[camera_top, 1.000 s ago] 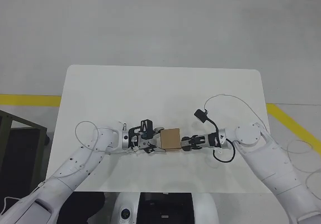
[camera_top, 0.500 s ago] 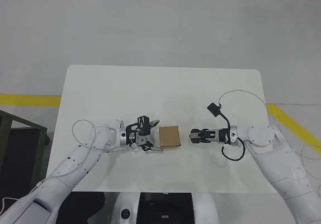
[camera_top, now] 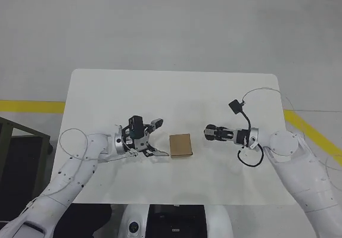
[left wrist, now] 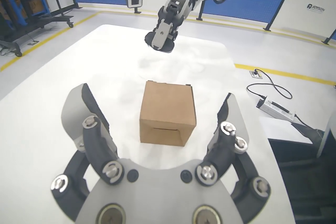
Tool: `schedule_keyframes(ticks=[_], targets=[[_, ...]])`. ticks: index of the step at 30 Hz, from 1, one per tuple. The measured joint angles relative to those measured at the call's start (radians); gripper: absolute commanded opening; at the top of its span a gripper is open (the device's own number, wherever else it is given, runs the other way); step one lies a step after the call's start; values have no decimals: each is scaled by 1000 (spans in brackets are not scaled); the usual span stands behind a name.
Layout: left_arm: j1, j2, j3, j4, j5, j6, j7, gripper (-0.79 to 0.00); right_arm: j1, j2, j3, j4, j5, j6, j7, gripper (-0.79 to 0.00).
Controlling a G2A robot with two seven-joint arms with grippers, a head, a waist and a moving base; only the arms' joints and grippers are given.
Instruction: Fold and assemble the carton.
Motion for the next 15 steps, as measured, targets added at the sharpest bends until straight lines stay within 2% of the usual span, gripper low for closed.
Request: schedule_keyframes(ticks=[1,2,3,6,10,15], targets=[[3,1,-12,3,-15,9,-12,0,4,0,6,2,-4,-14,-11,-397],[6,3,-26,7,-38,16,-29,0,8,1,15,5,-11,-34,-27,-237],[6,3,-34,7,-56,16,-43,0,11,2,22,8,-16,-48,-39,-132],[5,5,-52,6,-118,1,-98,0,19,5,50,16,-27,-99,-83,0],[0,6,-82,13,-202,8,-161,0,37,6,63,38,-59,-163,-108,0],[-9,9,-132,36,-319,38,-246,0,62,0,81,107,-100,-255,-245,0]])
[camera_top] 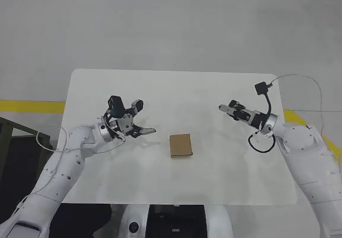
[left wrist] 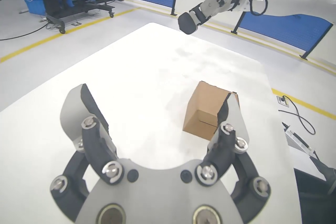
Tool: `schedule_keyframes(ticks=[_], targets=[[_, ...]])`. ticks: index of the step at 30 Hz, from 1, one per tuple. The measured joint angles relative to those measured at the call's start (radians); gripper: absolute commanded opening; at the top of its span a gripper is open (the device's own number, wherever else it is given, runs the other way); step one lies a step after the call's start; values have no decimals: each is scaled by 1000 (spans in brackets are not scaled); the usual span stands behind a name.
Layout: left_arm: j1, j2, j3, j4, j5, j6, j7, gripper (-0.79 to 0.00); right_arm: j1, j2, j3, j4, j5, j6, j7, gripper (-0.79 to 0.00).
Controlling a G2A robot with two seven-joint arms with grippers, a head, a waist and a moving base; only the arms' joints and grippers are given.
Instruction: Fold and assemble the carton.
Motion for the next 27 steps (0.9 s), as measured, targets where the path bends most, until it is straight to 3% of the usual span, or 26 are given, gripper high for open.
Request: schedule_keyframes(ticks=[9,18,27], targets=[[-38,-1,-27,41,-215,-16,-172,0,94,-8,-2,33,-244,-84,-169,0],[-70,10,-94,67,-310,30,-306,0,201,-3,14,37,-415,-60,-163,0],[-34,28,-190,41,-332,62,-335,0,206,3,35,6,-498,11,-171,0]])
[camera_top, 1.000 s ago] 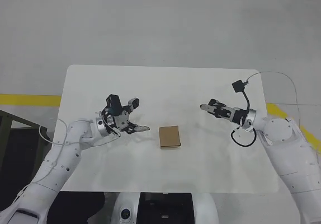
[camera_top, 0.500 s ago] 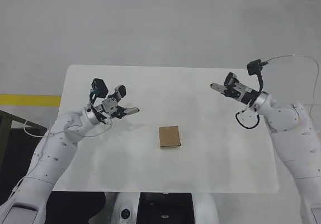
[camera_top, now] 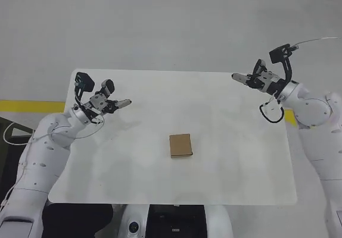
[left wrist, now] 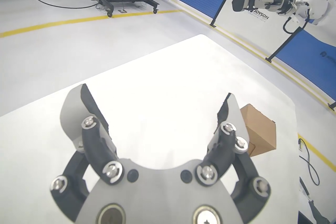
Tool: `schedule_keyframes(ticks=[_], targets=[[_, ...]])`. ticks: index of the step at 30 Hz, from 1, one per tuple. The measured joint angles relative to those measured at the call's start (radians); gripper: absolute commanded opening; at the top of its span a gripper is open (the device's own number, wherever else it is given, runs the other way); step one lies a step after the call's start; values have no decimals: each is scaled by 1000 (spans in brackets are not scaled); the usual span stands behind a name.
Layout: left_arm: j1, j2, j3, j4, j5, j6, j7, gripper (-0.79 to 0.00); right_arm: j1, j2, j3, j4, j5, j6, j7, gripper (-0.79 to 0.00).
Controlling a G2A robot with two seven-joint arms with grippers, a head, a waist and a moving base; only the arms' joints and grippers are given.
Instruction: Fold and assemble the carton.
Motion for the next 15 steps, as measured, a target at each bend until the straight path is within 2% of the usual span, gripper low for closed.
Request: schedule_keyframes(ticks=[7,15], targets=[[49,11,-64,-41,-24,17,-23,0,-13,1,7,-15,-6,15,-20,0],[51,12,-66,-45,-29,19,-28,-1,-13,1,7,-15,-6,15,-20,0]])
